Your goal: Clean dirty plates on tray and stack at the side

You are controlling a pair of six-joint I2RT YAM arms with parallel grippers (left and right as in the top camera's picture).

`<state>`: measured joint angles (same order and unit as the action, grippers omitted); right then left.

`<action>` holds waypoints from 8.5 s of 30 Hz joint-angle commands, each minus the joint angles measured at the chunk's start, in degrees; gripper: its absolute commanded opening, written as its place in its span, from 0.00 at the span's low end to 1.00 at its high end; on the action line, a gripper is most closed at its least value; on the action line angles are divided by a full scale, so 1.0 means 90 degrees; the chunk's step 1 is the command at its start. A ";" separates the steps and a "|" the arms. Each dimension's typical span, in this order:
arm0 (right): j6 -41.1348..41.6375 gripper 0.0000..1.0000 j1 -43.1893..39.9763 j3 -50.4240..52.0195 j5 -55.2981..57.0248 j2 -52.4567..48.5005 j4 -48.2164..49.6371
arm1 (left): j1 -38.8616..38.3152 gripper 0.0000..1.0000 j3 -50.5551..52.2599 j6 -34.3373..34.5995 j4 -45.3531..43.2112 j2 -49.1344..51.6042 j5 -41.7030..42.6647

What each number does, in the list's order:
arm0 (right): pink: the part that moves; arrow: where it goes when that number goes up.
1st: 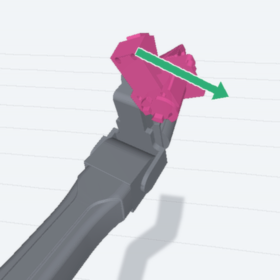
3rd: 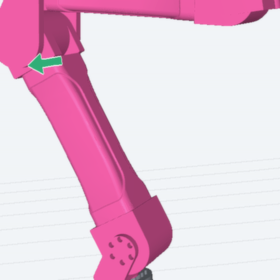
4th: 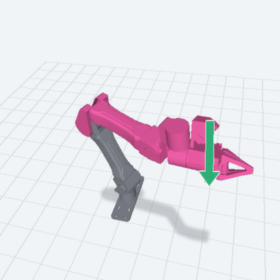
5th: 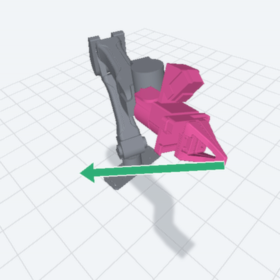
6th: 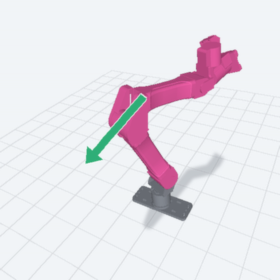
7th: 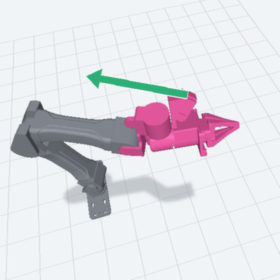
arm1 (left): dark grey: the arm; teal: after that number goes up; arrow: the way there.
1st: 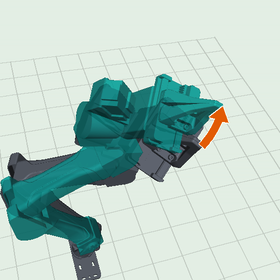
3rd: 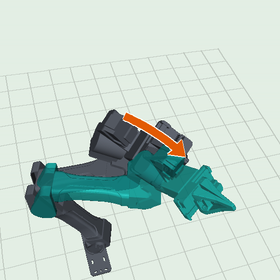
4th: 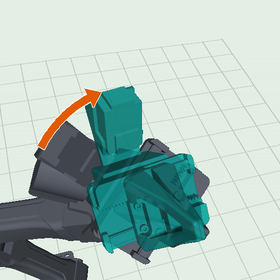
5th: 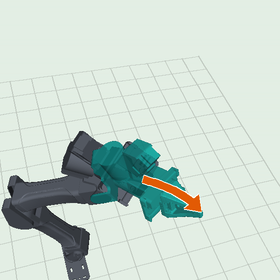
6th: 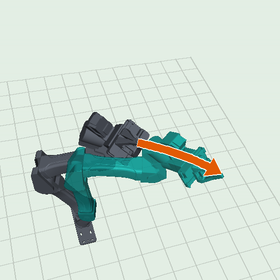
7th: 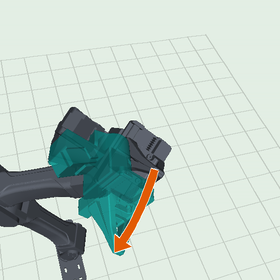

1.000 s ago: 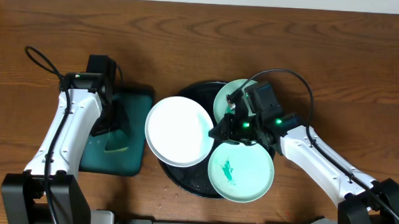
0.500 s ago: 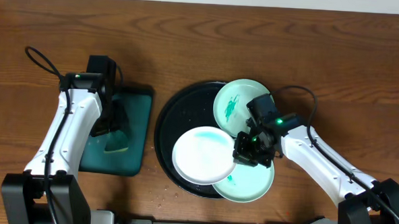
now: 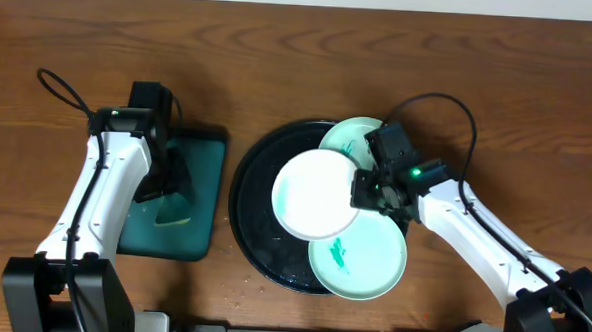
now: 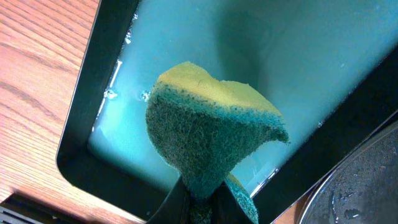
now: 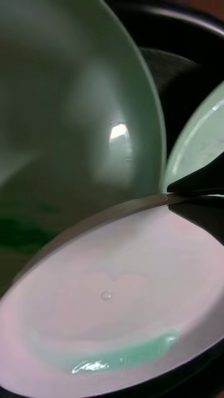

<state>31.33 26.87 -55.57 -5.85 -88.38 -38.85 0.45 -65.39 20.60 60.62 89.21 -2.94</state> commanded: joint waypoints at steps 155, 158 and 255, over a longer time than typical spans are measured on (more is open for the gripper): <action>-0.1384 0.01 -0.3602 -0.6013 -0.0600 -0.1428 -0.3803 | 0.0396 0.07 -0.1379 -0.1073 0.0104 0.2110 0.0913; -0.1469 0.01 -0.3835 -0.6013 -0.0571 -0.1741 -0.3854 | 0.0425 0.07 -0.1353 -0.1122 -0.0034 0.2620 0.0920; -0.2450 0.66 -0.2849 -0.6028 0.0039 -0.0918 -0.5236 | -0.0168 0.53 0.0777 -0.0702 -0.1673 0.0850 0.0228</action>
<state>10.22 1.10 -109.56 -5.21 -97.65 -85.91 -1.19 -58.59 13.17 47.03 96.77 0.19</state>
